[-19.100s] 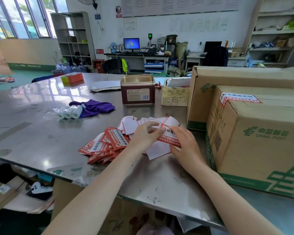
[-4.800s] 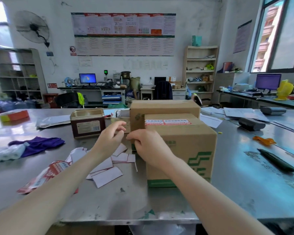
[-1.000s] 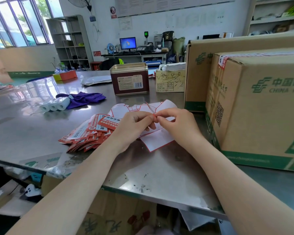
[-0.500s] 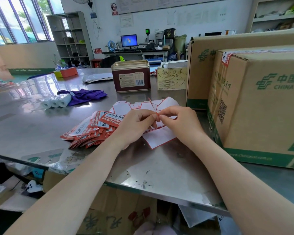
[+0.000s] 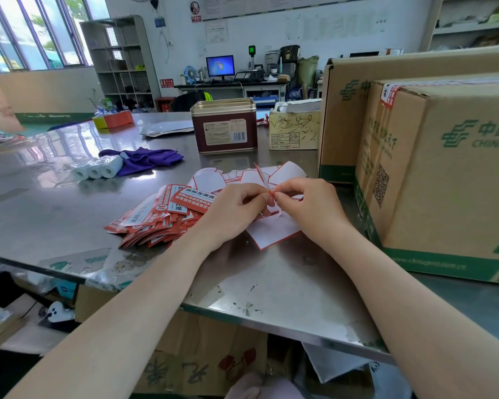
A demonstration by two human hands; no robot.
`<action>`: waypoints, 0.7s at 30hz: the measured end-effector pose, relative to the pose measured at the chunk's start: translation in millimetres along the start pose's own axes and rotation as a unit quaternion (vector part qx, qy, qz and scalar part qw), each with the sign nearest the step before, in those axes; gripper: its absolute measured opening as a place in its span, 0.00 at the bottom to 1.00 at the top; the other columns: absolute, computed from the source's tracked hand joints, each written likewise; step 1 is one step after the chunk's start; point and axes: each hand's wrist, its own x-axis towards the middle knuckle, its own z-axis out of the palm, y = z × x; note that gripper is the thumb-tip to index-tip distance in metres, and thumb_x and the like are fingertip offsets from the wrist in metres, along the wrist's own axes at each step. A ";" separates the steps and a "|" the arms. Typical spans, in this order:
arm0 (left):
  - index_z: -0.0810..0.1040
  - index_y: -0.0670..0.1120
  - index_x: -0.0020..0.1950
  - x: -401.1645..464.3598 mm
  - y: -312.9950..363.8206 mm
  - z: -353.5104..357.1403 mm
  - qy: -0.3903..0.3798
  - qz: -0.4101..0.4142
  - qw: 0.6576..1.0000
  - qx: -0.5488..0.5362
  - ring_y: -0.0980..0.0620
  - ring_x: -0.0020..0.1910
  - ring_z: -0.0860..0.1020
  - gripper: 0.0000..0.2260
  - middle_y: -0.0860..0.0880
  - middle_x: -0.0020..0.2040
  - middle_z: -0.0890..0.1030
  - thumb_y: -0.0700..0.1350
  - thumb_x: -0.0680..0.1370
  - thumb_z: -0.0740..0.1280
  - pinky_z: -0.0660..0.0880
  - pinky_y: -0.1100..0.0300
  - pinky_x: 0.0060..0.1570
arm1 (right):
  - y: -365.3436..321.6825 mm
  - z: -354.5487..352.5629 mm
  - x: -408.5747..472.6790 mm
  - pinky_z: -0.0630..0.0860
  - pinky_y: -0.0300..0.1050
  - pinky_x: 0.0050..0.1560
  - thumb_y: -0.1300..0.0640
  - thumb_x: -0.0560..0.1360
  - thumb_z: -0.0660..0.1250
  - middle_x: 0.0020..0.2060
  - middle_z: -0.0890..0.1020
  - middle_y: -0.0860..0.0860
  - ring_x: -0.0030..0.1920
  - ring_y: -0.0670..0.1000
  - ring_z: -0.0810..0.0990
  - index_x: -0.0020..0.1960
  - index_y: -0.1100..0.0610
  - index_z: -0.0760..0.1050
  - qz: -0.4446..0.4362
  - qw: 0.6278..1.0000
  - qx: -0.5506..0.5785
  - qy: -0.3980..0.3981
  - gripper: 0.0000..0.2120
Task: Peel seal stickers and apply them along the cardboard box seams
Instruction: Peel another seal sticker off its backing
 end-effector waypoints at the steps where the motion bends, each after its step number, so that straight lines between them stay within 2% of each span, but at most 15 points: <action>1: 0.82 0.44 0.47 0.0 -0.1 0.0 0.001 -0.001 1.000 -0.002 0.59 0.40 0.78 0.10 0.54 0.39 0.81 0.42 0.80 0.61 0.73 0.66 0.44 | -0.4 -0.1 -0.1 0.73 0.40 0.50 0.59 0.77 0.64 0.49 0.84 0.53 0.47 0.47 0.77 0.51 0.58 0.82 -0.001 1.000 0.000 -0.001 0.09; 7: 0.80 0.49 0.44 -0.6 0.1 1.7 -0.006 -0.017 0.999 -0.034 0.59 0.38 0.78 0.10 0.53 0.38 0.81 0.42 0.80 0.59 0.72 0.72 0.40 | -3.4 -0.5 -1.4 0.75 0.44 0.54 0.57 0.76 0.65 0.51 0.83 0.52 0.50 0.48 0.78 0.54 0.57 0.81 -0.003 1.000 0.000 -0.009 0.10; 10: 0.79 0.49 0.43 -0.8 1.2 2.4 -0.011 -0.020 0.998 -0.051 0.59 0.36 0.77 0.11 0.52 0.37 0.81 0.40 0.80 0.59 0.72 0.74 0.37 | -2.6 -0.6 -1.4 0.73 0.42 0.53 0.58 0.77 0.64 0.51 0.83 0.52 0.51 0.48 0.78 0.54 0.57 0.81 0.001 1.000 -0.007 -0.001 0.10; 12: 0.79 0.49 0.43 -0.9 1.0 2.4 -0.012 -0.018 0.999 -0.049 0.59 0.37 0.77 0.11 0.52 0.37 0.81 0.41 0.80 0.59 0.73 0.72 0.39 | -2.2 -0.5 -1.0 0.72 0.41 0.52 0.58 0.77 0.64 0.52 0.83 0.52 0.49 0.46 0.76 0.55 0.57 0.81 -0.001 1.000 -0.011 0.000 0.10; 17: 0.79 0.51 0.43 -0.7 -1.0 1.4 -0.011 -0.011 1.000 -0.021 0.56 0.39 0.78 0.10 0.53 0.37 0.81 0.43 0.80 0.60 0.76 0.58 0.48 | -2.2 -0.5 -2.0 0.74 0.42 0.53 0.58 0.76 0.64 0.51 0.84 0.52 0.48 0.45 0.75 0.53 0.57 0.82 -0.008 1.000 -0.015 -0.003 0.10; 21: 0.79 0.49 0.45 -2.1 2.1 0.3 -0.012 0.000 0.999 0.041 0.54 0.40 0.79 0.09 0.53 0.37 0.81 0.44 0.80 0.60 0.76 0.57 0.48 | -1.5 -0.7 -2.4 0.72 0.41 0.51 0.59 0.77 0.64 0.50 0.84 0.52 0.48 0.45 0.75 0.52 0.56 0.82 -0.013 1.000 -0.022 -0.014 0.09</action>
